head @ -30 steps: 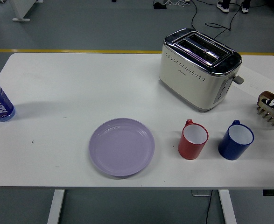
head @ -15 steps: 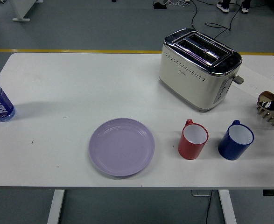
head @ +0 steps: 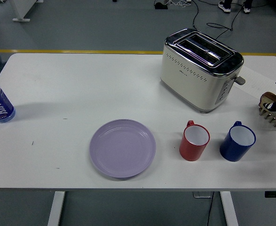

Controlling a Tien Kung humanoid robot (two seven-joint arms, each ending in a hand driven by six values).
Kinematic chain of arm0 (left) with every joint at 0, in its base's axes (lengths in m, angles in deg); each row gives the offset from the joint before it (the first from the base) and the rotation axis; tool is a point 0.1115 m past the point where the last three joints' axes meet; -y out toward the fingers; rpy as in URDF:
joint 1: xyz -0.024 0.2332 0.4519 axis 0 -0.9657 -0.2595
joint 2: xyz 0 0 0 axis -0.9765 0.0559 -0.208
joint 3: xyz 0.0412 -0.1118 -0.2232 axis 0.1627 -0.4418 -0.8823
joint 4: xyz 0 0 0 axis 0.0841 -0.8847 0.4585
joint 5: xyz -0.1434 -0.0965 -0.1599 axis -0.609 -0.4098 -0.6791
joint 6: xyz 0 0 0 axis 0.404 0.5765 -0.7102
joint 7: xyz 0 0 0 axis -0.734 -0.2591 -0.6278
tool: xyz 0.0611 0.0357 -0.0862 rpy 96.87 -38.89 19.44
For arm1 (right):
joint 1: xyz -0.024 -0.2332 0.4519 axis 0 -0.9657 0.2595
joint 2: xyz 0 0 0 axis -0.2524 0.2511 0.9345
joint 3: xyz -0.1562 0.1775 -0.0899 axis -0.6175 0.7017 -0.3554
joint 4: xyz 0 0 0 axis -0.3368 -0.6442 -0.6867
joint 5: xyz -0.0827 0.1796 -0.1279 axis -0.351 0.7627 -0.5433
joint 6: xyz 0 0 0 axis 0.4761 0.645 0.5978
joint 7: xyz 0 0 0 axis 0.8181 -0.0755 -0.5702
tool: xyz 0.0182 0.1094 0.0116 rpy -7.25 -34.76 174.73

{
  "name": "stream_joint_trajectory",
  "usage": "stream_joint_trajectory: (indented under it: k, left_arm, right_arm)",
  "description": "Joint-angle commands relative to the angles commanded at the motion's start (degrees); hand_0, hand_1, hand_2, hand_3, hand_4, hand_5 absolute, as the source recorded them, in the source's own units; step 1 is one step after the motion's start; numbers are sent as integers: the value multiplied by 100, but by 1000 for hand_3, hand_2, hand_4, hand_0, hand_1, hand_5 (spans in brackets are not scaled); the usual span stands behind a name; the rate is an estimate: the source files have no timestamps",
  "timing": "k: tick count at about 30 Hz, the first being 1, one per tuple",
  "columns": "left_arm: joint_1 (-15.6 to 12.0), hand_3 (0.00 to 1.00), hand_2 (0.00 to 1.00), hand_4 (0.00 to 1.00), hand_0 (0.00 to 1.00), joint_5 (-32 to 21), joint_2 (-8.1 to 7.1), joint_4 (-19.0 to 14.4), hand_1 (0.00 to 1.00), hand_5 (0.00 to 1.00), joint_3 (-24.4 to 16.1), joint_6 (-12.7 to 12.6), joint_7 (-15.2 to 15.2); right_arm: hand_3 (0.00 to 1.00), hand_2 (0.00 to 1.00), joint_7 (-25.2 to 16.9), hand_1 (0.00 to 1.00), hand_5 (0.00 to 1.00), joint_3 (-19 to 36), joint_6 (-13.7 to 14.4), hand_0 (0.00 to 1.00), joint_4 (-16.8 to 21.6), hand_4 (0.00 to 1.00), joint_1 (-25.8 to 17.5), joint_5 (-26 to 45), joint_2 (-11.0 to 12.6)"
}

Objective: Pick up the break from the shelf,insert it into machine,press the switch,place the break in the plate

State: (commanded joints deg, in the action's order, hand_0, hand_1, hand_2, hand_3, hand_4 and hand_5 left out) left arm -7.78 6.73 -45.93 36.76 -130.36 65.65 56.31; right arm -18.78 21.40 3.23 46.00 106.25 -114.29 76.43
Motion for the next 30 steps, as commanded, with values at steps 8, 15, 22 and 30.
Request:
stream_joint_trajectory:
  k: [8, 15, 22, 30]
  left_arm:
    - [11, 561, 501, 371, 637, -20, -9, 0, 506, 842, 10, -6, 7]
    - [13, 562, 499, 371, 637, -18, -12, 0, 506, 840, 4, -10, 6]
    - [12, 560, 498, 371, 637, 5, -8, 0, 506, 843, -15, -11, -1]
    - [20, 560, 497, 371, 638, 6, -14, 0, 506, 842, -12, -10, 0]
  right_arm:
    - [739, 696, 174, 641, 161, -120, -119, 655, -151, 729, 151, -245, 1]
    - [714, 668, 395, 600, 169, -265, -395, 609, -132, 702, 240, -387, 71]
    - [697, 635, 489, 540, 168, -367, -472, 552, -105, 710, 310, -517, 110]
    - [568, 538, 508, 372, 150, -493, -430, 329, -110, 670, 391, -572, 134]
